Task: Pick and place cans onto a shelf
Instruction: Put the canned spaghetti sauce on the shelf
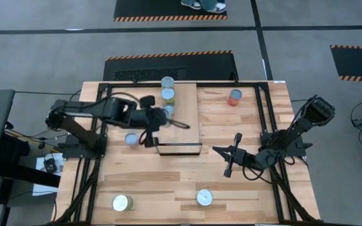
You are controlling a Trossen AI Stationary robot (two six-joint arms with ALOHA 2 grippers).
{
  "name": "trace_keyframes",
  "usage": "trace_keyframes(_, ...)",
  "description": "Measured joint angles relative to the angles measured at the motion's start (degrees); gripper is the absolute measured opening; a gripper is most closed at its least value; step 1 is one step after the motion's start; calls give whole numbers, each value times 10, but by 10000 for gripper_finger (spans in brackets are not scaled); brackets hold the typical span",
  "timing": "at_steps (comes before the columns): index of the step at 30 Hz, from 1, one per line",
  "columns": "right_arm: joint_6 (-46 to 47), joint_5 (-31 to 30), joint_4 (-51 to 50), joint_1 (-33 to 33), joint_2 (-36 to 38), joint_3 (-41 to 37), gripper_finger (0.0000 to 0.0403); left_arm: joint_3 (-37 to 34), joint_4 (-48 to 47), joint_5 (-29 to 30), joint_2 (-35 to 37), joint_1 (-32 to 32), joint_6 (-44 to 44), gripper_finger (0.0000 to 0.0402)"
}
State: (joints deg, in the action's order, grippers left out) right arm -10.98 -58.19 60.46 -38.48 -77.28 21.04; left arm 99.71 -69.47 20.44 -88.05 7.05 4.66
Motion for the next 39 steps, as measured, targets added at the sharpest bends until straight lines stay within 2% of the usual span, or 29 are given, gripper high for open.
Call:
trace_keyframes(5, 0, 10, 0, 0, 0, 0, 7, -64, 40, -11, -2, -55, -19, 4)
trace_keyframes(11, 26, 27, 0, -5, 0, 0, 7, -162, 137, -71, -2, -98, -29, 4)
trace_keyframes(22, 39, 27, 0, -35, 0, 0, 7, -266, 231, -109, -1, -133, -33, 4)
trace_keyframes(28, 45, 26, 0, -34, 0, 0, 7, -278, 245, -123, -1, -132, -22, 4)
trace_keyframes(34, 45, 26, 0, -34, 0, 0, 7, -258, 238, -129, -1, -127, -18, 4)
trace_keyframes(39, 45, 26, 0, -34, 0, 0, 7, -260, 240, -155, -1, -128, -8, 4)
